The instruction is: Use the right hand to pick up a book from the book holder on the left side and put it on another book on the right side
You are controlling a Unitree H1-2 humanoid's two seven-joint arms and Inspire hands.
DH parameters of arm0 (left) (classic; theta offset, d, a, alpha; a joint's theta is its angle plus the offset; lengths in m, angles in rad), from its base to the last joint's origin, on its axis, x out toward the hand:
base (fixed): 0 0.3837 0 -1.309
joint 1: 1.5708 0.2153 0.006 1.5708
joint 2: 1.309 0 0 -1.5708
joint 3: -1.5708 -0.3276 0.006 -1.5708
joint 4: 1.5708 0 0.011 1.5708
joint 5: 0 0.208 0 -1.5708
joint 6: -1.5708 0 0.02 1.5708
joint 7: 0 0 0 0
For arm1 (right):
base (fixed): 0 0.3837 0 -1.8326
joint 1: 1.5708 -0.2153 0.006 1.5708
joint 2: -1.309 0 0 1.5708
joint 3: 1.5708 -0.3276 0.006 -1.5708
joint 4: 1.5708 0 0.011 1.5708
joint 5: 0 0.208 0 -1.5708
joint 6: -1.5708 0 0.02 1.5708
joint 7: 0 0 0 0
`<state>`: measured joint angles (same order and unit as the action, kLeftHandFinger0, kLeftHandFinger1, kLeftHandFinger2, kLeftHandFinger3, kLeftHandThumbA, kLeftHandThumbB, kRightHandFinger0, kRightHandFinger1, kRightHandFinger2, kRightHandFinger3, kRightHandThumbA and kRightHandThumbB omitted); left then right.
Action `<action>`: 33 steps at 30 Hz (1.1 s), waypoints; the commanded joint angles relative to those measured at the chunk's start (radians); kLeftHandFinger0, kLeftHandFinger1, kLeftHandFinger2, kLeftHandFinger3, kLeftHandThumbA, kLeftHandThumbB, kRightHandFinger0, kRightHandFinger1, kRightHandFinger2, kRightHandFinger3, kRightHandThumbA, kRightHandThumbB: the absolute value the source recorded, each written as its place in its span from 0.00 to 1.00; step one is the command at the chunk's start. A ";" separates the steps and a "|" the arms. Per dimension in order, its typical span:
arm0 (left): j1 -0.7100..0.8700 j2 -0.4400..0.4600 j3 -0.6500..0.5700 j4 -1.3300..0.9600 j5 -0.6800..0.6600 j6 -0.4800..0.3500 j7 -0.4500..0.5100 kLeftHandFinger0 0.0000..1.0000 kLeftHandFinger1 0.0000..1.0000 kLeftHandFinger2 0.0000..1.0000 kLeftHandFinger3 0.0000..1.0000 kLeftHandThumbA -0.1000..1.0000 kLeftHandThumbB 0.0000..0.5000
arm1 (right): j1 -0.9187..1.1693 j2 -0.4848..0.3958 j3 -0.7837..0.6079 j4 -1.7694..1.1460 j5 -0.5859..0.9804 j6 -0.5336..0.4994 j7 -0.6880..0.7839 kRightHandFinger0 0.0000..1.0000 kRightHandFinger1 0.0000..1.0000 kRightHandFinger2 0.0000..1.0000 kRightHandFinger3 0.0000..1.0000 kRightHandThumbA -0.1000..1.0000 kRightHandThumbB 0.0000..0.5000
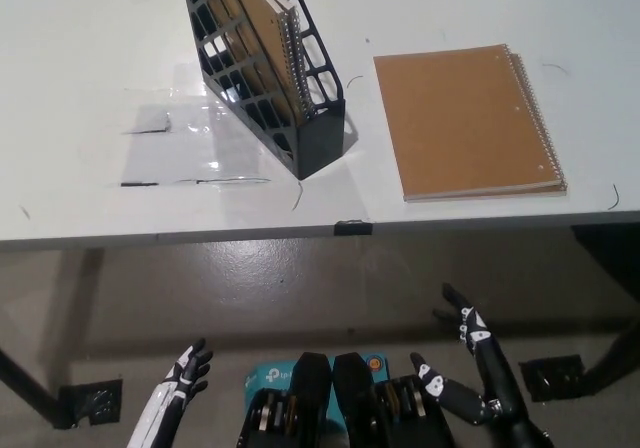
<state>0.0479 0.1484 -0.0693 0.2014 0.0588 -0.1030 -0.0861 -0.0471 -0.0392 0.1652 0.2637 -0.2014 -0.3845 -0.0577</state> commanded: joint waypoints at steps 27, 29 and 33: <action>-0.005 0.004 -0.007 -0.036 0.010 -0.108 -0.008 1.00 1.00 1.00 1.00 0.99 0.27 | -0.806 0.092 0.020 0.238 -0.015 0.169 0.061 1.00 1.00 1.00 1.00 0.89 0.45; -0.006 0.002 -0.007 -0.037 0.011 -0.109 -0.005 1.00 1.00 1.00 1.00 0.99 0.27 | -0.835 0.096 0.023 0.279 -0.020 0.178 0.059 1.00 1.00 1.00 1.00 0.91 0.48; -0.001 -0.003 -0.004 -0.043 0.005 -0.102 -0.006 1.00 1.00 1.00 1.00 0.98 0.26 | -0.898 0.107 0.018 0.397 -0.005 0.129 0.051 1.00 1.00 1.00 1.00 0.90 0.46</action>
<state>0.0501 0.1428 -0.0724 0.1889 0.0638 -0.1681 -0.0859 -0.8578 0.0468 0.1828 0.6140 -0.2044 -0.2064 0.0027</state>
